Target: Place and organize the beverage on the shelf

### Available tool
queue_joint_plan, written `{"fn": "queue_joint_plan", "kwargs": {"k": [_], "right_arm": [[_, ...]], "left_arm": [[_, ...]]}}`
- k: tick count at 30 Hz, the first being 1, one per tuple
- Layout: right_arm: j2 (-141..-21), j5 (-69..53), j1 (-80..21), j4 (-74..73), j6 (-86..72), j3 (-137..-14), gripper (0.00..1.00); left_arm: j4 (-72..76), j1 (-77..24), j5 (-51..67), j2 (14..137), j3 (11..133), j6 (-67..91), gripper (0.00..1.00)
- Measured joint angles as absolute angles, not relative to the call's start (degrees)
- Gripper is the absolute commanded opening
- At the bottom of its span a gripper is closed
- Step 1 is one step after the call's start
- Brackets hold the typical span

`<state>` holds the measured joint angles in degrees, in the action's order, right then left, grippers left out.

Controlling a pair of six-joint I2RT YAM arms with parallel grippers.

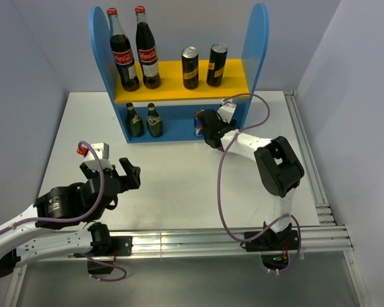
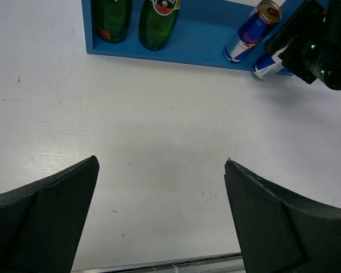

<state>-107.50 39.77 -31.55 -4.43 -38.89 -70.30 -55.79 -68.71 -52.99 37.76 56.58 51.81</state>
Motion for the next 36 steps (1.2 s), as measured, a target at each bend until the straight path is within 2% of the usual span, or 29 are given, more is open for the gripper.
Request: {"fn": "queue_joint_plan", "kwargs": {"k": [3, 4, 7, 8, 10, 11, 14, 24, 26, 27, 28, 30, 31, 32, 33, 34, 36], "right_arm": [[-109.54, 40.66, -31.53, -4.84, -39.22, -72.47, 0.00], [-110.19, 40.66, -31.53, -5.04, -39.13, -73.21, 0.03], [-111.57, 41.19, -31.48, -5.19, -39.33, -74.87, 0.55], [-111.90, 41.32, -31.46, -5.08, -39.24, -75.22, 0.76], [-112.09, 41.60, -31.44, -5.04, -39.07, -75.46, 0.87], [-112.09, 41.82, -31.44, -5.13, -39.00, -75.48, 0.99], [-112.46, 42.74, -31.44, -5.30, -38.68, -75.83, 1.00], [-113.73, 44.21, -31.42, -4.64, -38.74, -76.90, 1.00], [-113.71, 44.21, -31.42, -4.21, -38.70, -76.75, 0.95], [-113.71, 44.23, -31.42, -3.99, -38.65, -76.66, 0.85], [-113.69, 44.36, -31.42, -3.70, -38.44, -76.49, 0.69], [-113.67, 44.58, -31.38, -3.11, -38.17, -76.25, 0.44], [-113.54, 45.10, -31.35, -2.72, -37.91, -75.92, 0.22], [-113.34, 44.99, -31.29, -2.55, -38.06, -75.68, 0.11], [-113.30, 45.04, -31.22, -2.57, -37.87, -75.66, 0.03], [-113.30, 45.04, -31.20, -2.55, -37.82, -75.66, 0.00], [-113.30, 45.04, -31.20, -2.59, -37.80, -75.68, 0.00]], "left_arm": [[-55.79, -68.71, -52.99, 37.76, 56.58, 51.79, 0.99], [-55.79, -68.71, -52.97, 37.76, 56.58, 51.79, 0.99], [-55.77, -68.71, -52.97, 37.76, 56.58, 51.77, 0.99], [-55.77, -68.71, -52.95, 37.76, 56.58, 51.75, 0.99], [-55.77, -68.71, -52.93, 37.76, 56.58, 51.75, 0.99], [-55.77, -68.71, -52.90, 37.76, 56.58, 51.75, 0.99], [-55.75, -68.71, -52.84, 37.76, 56.58, 51.75, 0.99], [-55.57, -68.71, -52.82, 37.76, 56.53, 51.59, 0.99], [-55.57, -68.71, -52.82, 37.76, 56.47, 51.55, 0.99], [-55.57, -68.71, -52.80, 37.78, 56.47, 51.55, 0.99], [-55.57, -68.71, -52.82, 37.78, 56.47, 51.55, 0.99], [-55.57, -68.71, -52.80, 37.78, 56.47, 51.55, 0.99], [-55.57, -68.71, -52.82, 37.78, 56.47, 51.55, 0.99], [-55.57, -68.71, -52.82, 37.78, 56.47, 51.55, 0.99], [-55.57, -68.71, -52.82, 37.78, 56.47, 51.53, 0.99], [-55.57, -68.71, -52.82, 37.78, 56.47, 51.53, 0.99], [-55.57, -68.71, -52.82, 37.78, 56.47, 51.55, 0.99]]}}
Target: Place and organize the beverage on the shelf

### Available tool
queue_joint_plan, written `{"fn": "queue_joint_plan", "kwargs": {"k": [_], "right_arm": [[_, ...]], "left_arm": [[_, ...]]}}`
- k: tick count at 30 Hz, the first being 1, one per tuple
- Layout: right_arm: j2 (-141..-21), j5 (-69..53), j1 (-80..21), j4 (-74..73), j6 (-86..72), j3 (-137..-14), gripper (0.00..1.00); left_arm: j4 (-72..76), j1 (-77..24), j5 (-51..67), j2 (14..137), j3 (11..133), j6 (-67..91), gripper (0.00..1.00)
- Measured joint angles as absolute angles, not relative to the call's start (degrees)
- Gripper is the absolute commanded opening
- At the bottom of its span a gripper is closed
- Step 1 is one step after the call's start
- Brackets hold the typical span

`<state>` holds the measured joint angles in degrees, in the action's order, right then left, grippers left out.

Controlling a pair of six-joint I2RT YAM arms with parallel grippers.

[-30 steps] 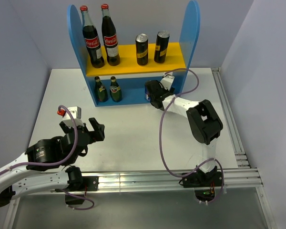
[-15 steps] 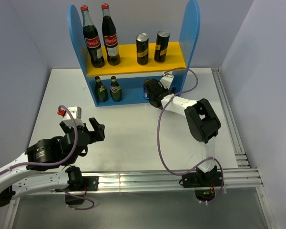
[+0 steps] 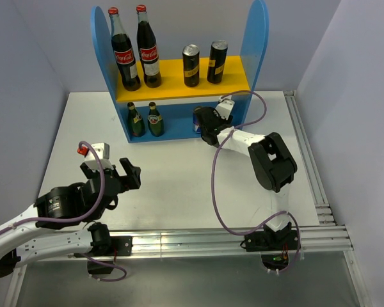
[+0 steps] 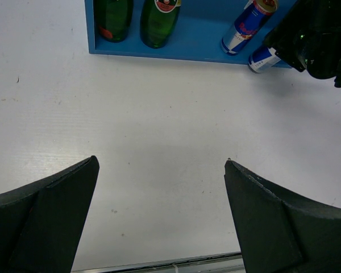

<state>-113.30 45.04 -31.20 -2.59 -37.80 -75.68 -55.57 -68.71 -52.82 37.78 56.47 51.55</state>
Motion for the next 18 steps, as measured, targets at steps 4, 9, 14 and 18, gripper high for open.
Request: {"fn": "queue_joint_plan", "kwargs": {"k": [4, 9, 14, 18], "right_arm": [[-113.30, 45.19, -31.20, -2.61, -37.58, -75.75, 0.00], [-113.30, 46.65, -31.20, -1.26, -36.60, -75.42, 0.00], [-113.30, 48.64, -31.18, 5.17, -34.44, -73.65, 0.00], [-113.30, 49.47, -31.18, 8.80, -32.69, -73.32, 0.00]], "left_arm": [[-55.57, -68.71, -52.82, 37.89, 56.47, 51.53, 0.99], [-55.57, -68.71, -52.80, 38.52, 56.47, 51.53, 0.99], [-55.55, -68.71, -52.80, 38.79, 56.47, 51.53, 0.99], [-55.55, -68.71, -52.80, 38.79, 56.47, 51.51, 0.99]]}}
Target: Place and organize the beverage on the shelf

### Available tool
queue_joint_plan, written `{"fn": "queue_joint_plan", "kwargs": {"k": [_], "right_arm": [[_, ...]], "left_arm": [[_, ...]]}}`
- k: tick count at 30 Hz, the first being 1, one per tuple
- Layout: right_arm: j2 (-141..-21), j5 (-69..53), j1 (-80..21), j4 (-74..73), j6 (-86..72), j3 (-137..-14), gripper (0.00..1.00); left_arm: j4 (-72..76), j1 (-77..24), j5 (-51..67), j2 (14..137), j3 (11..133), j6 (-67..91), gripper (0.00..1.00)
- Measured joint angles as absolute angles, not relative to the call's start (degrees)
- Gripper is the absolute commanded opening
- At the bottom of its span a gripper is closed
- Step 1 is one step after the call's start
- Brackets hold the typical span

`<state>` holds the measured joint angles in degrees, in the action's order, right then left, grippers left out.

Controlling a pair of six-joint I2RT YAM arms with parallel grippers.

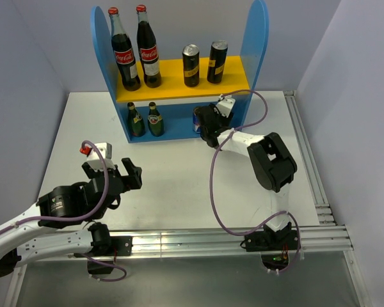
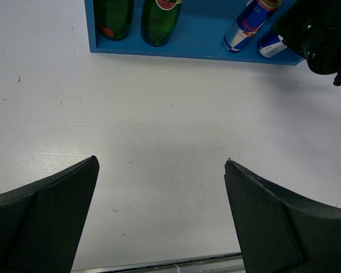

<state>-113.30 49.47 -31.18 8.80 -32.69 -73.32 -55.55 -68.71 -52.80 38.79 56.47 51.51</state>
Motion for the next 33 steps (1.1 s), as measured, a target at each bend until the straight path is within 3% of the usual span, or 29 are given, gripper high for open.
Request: {"fn": "queue_joint_plan", "kwargs": {"k": [2, 4, 6, 7, 8, 33], "right_arm": [[-113.58, 50.24, -31.18, 9.91, -32.27, -73.84, 0.00], [-114.06, 50.85, -31.18, 10.79, -31.79, -73.93, 0.42], [-114.56, 51.16, -31.16, 11.35, -31.11, -74.17, 0.70], [-114.74, 51.40, -31.16, 11.88, -31.05, -74.24, 0.90], [-114.74, 51.37, -31.16, 12.10, -31.11, -74.24, 0.93], [-113.89, 49.58, -31.11, 12.32, -30.24, -73.32, 1.00]], "left_arm": [[-55.55, -68.71, -52.80, 38.79, 56.47, 51.51, 0.99], [-55.55, -68.71, -52.80, 38.79, 56.47, 51.48, 0.99], [-55.55, -68.71, -52.77, 38.79, 56.47, 51.40, 0.99], [-55.55, -68.71, -52.75, 38.79, 56.47, 51.31, 0.99], [-55.55, -68.71, -52.75, 38.79, 56.47, 51.24, 0.99], [-55.18, -68.71, -52.36, 38.85, 56.45, 50.28, 0.99]]}}
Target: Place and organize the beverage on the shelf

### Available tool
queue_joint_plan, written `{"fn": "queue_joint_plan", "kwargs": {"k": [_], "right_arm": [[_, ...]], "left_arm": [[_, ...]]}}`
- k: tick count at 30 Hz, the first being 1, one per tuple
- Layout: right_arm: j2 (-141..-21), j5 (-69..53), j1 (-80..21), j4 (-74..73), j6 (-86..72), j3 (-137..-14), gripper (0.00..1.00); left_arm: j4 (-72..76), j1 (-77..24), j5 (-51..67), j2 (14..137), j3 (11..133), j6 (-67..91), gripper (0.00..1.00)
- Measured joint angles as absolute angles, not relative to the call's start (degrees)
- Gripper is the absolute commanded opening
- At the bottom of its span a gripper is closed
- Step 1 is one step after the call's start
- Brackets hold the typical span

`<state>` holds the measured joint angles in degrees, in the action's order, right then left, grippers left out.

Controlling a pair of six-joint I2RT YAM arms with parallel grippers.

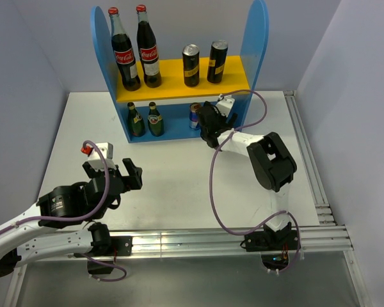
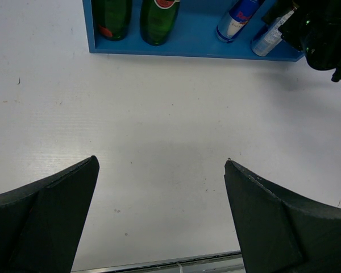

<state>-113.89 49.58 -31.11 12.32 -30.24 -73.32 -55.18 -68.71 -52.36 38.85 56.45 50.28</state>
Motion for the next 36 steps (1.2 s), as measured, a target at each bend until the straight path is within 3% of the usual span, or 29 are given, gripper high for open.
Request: {"fn": "queue_joint_plan", "kwargs": {"k": [26, 36], "right_arm": [[-94.61, 44.27, -33.65, 10.90, -28.64, -63.90, 1.00], [-76.95, 46.15, -46.28, -1.58, -31.94, -59.48, 0.99]], "left_arm": [[-55.22, -68.71, -52.38, 39.62, 56.45, 50.30, 0.99], [-55.24, -68.71, -52.38, 39.75, 56.42, 50.33, 0.99]]}}
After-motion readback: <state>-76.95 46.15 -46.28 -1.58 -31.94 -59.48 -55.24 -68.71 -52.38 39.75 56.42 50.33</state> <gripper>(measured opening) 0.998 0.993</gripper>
